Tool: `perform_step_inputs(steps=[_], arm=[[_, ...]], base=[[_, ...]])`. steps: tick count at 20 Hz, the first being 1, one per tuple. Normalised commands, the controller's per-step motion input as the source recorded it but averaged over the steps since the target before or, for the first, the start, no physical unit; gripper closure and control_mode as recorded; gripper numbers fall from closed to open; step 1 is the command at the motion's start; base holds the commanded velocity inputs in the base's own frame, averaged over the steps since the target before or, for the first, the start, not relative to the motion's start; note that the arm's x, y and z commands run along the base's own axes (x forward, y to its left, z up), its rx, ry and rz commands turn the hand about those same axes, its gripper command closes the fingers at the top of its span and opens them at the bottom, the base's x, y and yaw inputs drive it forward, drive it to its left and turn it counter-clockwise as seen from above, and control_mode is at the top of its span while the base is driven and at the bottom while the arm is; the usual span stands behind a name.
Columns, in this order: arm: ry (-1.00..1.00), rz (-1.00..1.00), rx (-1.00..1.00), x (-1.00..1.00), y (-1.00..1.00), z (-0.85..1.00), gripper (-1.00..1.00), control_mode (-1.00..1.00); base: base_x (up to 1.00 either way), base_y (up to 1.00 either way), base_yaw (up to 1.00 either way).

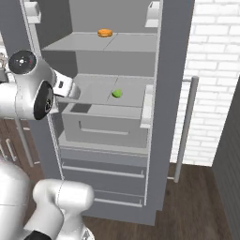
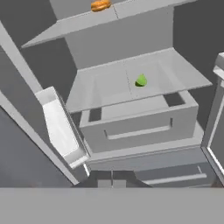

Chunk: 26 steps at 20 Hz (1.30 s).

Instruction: Grab a lemon wedge from the fridge and one ice cube from the ice bowl, and put them in the glass of lemonade.

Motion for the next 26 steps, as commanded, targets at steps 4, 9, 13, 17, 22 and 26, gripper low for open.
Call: perform_step_inputs(steps=[4,9,13,17,22,26], arm=[[0.26,0.08,0.42,0.75,-0.04,0.0,1.0,-1.0],[0.22,0.21,0.35,0.8,0.08,-0.1,1.0,-1.0],[0.03,0.09,0.24,0.59,0.33,-0.27,1.0,-1.0],[0.0,0.04,0.22,0.1,0.46,-0.24,1.0,-1.0],[-0.01,0.02,0.19,0.0,0.45,-0.18,-1.0,-1.0],[0.01,0.07,0.19,0.02,0.57,0.0,-1.0,-1.0]], base=[[0.0,0.0,0.0],[0.0,0.0,0.0],[0.0,0.0,0.0],[0.0,0.0,0.0],[0.0,0.0,0.0],[0.0,0.0,0.0]])
